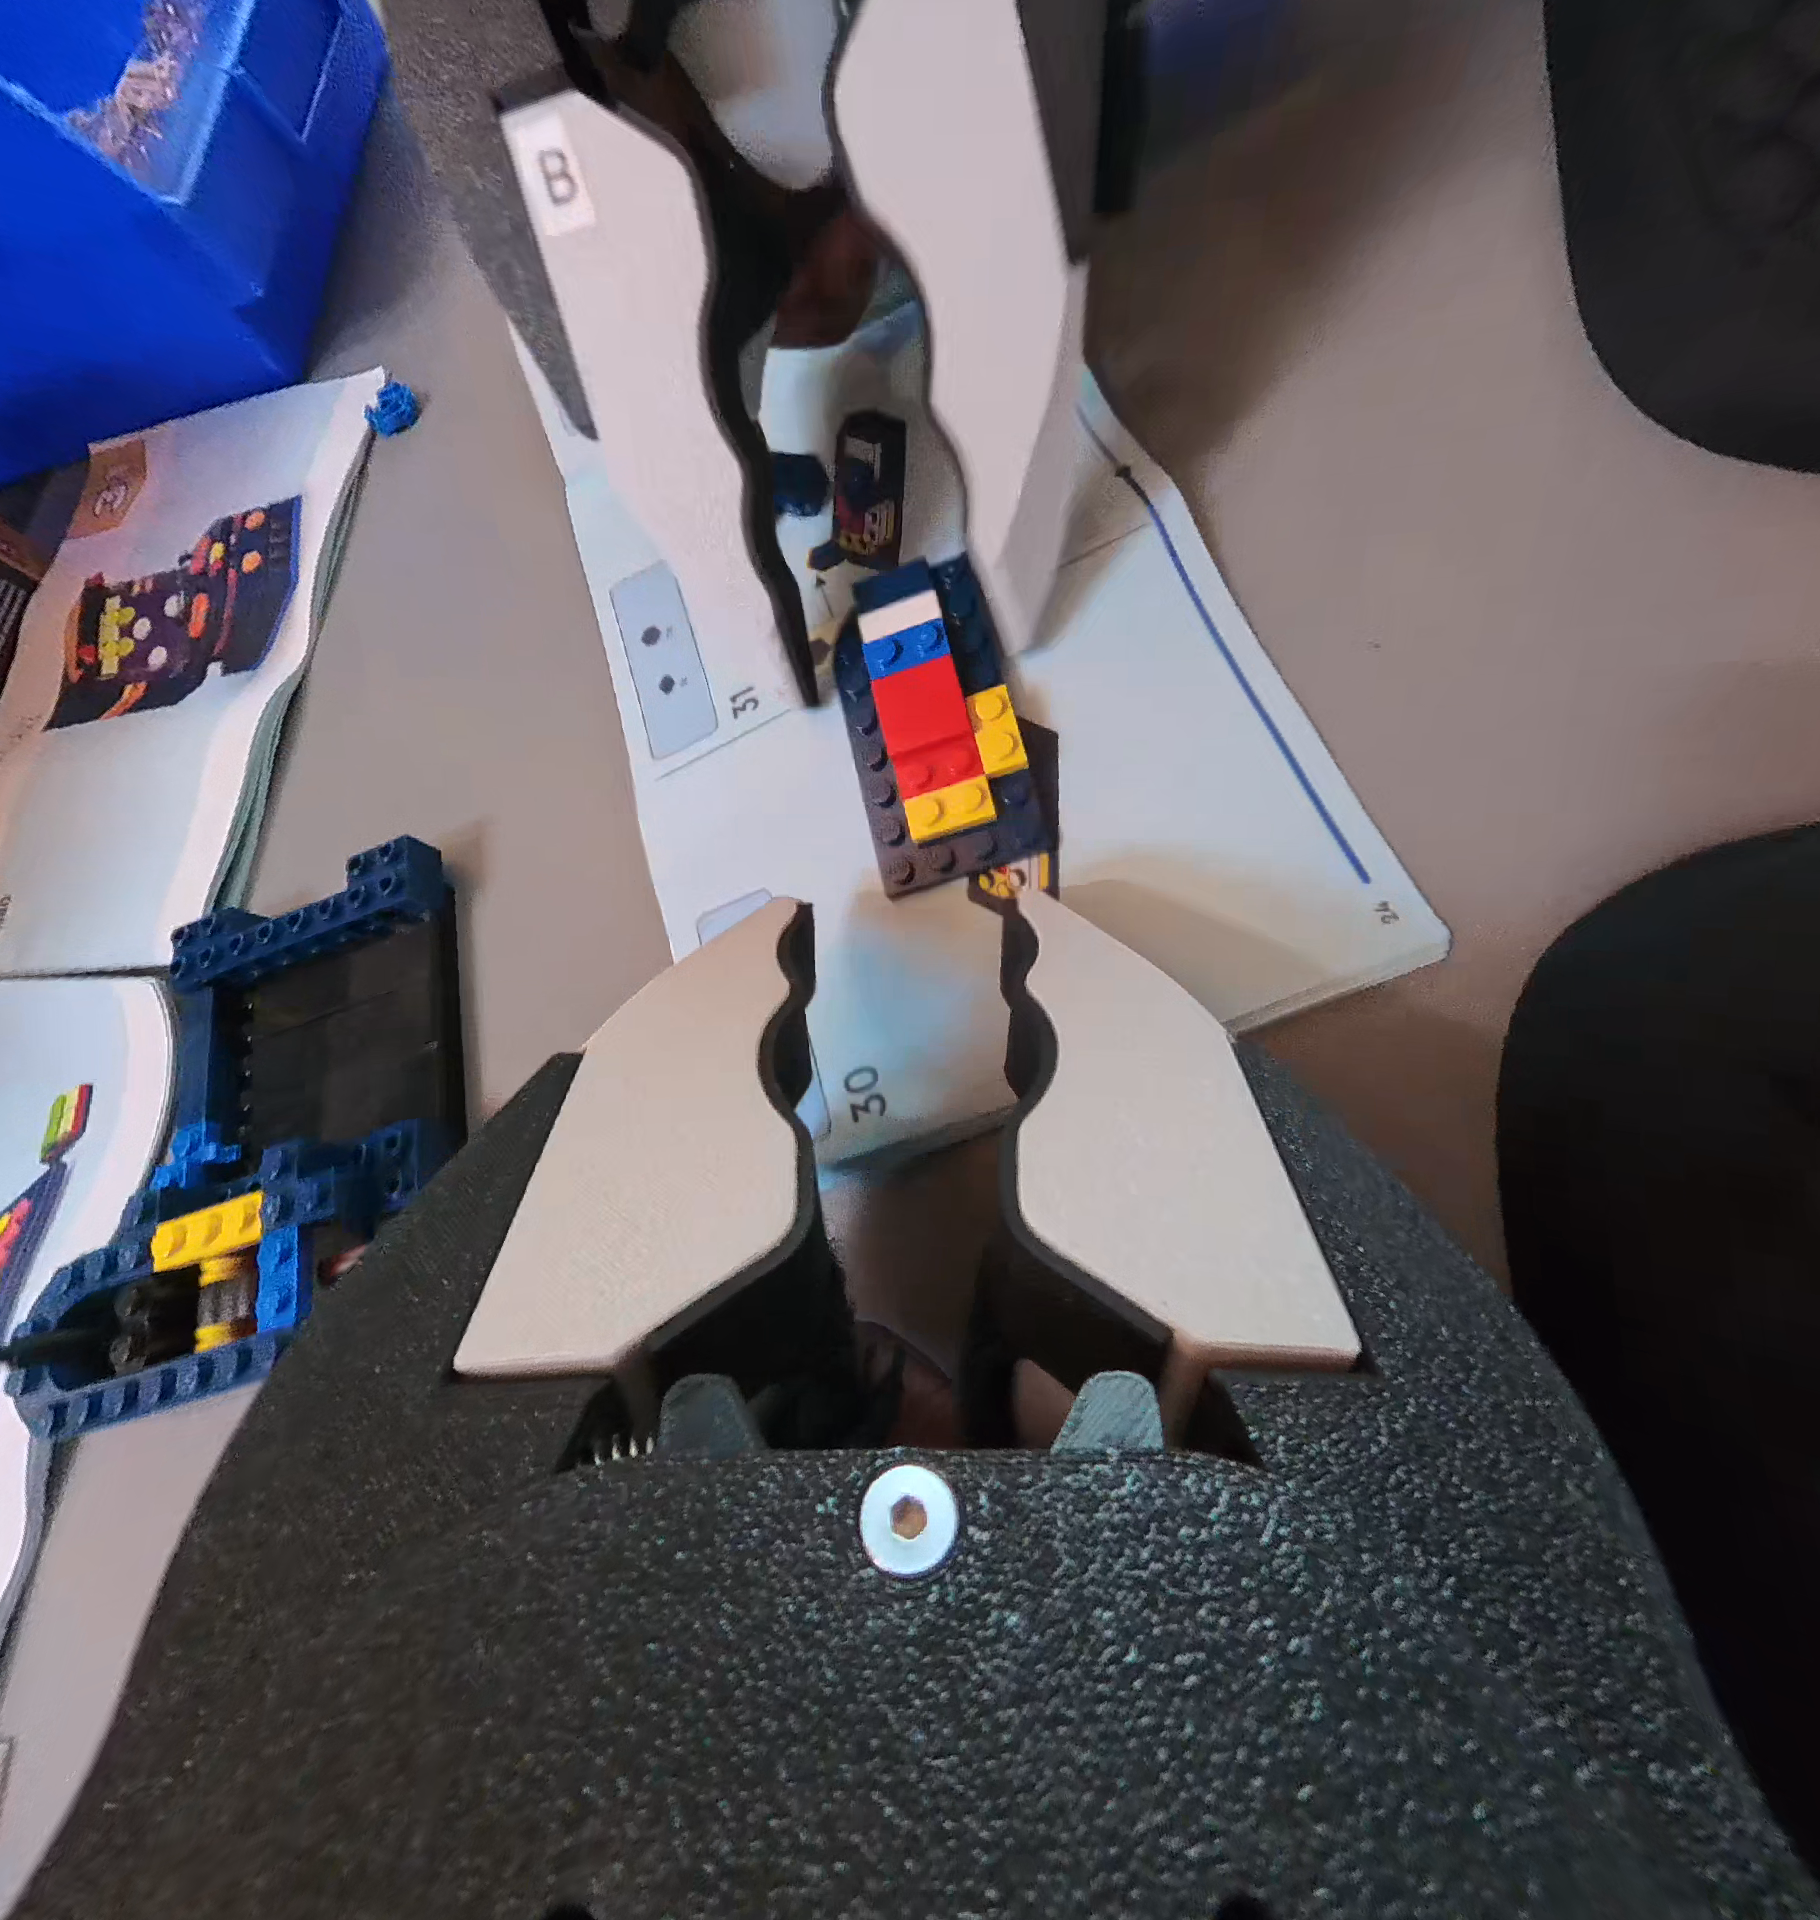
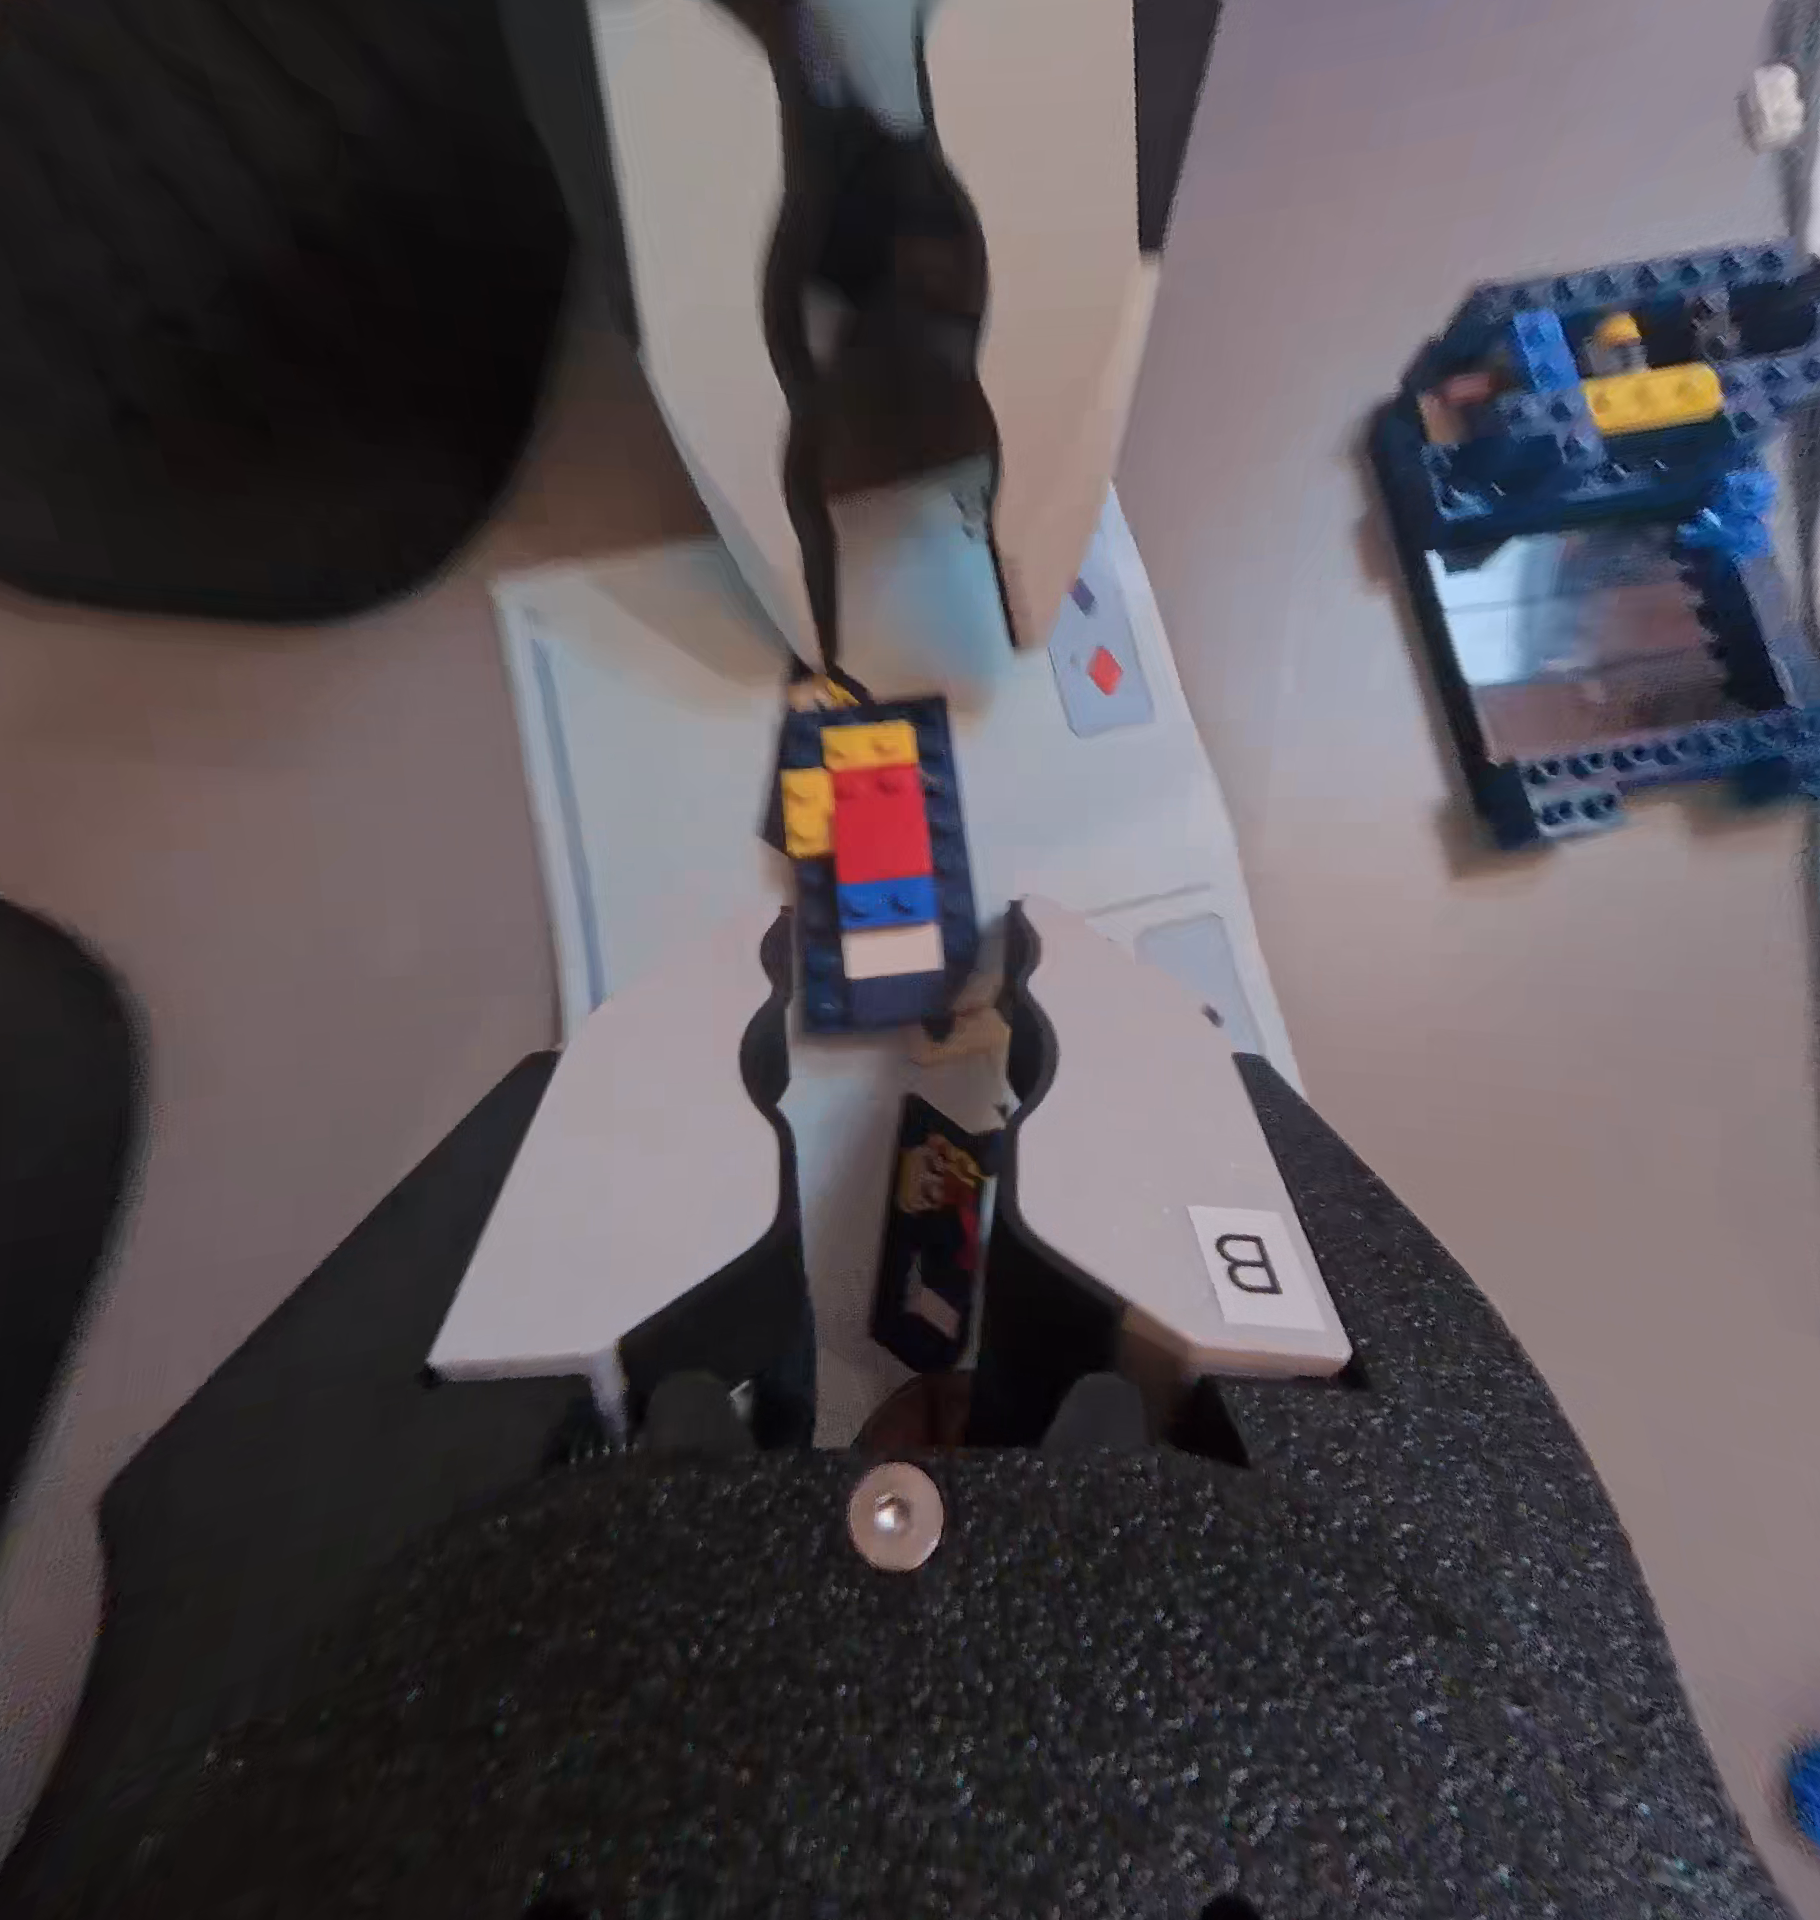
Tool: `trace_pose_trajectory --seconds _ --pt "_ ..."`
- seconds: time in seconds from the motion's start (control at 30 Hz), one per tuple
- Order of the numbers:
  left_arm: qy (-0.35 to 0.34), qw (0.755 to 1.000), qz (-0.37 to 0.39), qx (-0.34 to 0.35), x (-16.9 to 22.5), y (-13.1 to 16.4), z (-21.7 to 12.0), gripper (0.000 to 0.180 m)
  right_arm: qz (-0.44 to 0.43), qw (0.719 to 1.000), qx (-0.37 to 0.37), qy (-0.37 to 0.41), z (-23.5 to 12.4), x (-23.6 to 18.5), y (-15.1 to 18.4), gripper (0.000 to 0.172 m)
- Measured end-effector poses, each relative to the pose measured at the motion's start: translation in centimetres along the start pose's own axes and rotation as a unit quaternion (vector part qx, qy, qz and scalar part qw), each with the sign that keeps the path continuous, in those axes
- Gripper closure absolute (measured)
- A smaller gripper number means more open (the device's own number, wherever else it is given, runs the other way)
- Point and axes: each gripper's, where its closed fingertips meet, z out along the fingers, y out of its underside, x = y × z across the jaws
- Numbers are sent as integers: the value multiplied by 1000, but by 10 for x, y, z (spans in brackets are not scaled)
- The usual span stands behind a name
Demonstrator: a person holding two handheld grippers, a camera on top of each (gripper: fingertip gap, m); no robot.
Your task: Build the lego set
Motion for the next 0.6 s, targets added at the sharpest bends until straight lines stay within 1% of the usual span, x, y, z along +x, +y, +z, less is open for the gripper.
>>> trace_pose_trajectory --seconds 0.03,0.07,0.1,0.27,0.33,0.4,0.43,0.53,0.6 --pt "3 1000 -6 -2 0 3 -2 147 -15 1000 0 17 2 4 2 134" --pt "3 1000 -11 -3 -2 5 -4 146 -16 999 22 32 2 8 -4 139" --pt "3 1000 -15 -3 -3 6 -6 144 -14 998 25 50 3 14 -5 139" --pt "11 1000 -22 -6 -2 9 -9 146 -1 998 19 64 8 16 -6 139" --pt "15 1000 -26 -7 -1 10 -9 146 41 996 1 83 7 19 -5 139" --pt "20 999 -36 -9 0 10 -9 147 98 988 -21 117 5 22 -2 139" --pt "24 999 -39 -10 1 11 -10 148 112 985 -23 126 5 20 -1 139" --pt "48 998 -44 -12 9 11 -12 150 118 982 -2 149 8 12 -4 139" --pt "51 998 -41 -11 9 11 -13 146 135 980 17 148 9 10 -5 139"
